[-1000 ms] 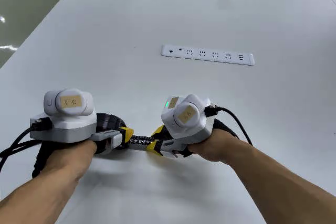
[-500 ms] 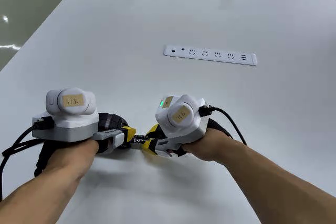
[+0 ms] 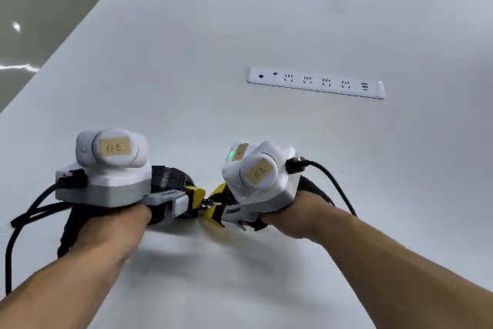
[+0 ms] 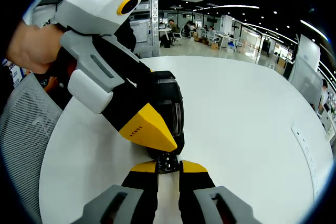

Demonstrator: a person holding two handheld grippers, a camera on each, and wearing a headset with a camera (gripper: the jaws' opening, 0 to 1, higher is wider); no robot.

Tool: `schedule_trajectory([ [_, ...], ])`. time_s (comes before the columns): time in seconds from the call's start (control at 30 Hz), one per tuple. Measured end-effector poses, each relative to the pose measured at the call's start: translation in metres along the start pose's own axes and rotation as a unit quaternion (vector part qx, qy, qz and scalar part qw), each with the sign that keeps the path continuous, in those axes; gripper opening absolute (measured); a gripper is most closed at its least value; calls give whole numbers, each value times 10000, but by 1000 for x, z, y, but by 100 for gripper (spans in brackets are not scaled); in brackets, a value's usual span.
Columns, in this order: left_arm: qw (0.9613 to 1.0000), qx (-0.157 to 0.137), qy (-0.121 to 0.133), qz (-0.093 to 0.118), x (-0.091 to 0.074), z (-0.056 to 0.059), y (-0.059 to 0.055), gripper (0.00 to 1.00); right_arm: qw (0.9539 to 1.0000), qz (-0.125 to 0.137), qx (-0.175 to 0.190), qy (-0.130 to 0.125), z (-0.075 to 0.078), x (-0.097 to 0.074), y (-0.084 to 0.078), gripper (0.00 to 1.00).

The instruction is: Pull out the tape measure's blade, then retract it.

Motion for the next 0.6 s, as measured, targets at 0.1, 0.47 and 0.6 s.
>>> schedule_trajectory([
  [0.1,10000,-11,5,3,0,0,0,58,10000,14,16,6,0,1,1,11],
  [0.47,10000,12,7,-21,1,1,0,59,9999,9,-130,56,-1,1,2,11],
  [0.6,10000,34,10,-56,1,1,0,59,9998,3,-184,74,-1,2,2,11],
])
Point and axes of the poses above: the centre of the closed fingertips' face, and the gripper's own axes: x roughly forward along the fingers, z roughly to its right, y roughly out of its top, the point moved 1 cm from there along -x, roughly backward along the fingers, and after that the axes turned 4 degrees about -y, right-handed, at the moved point
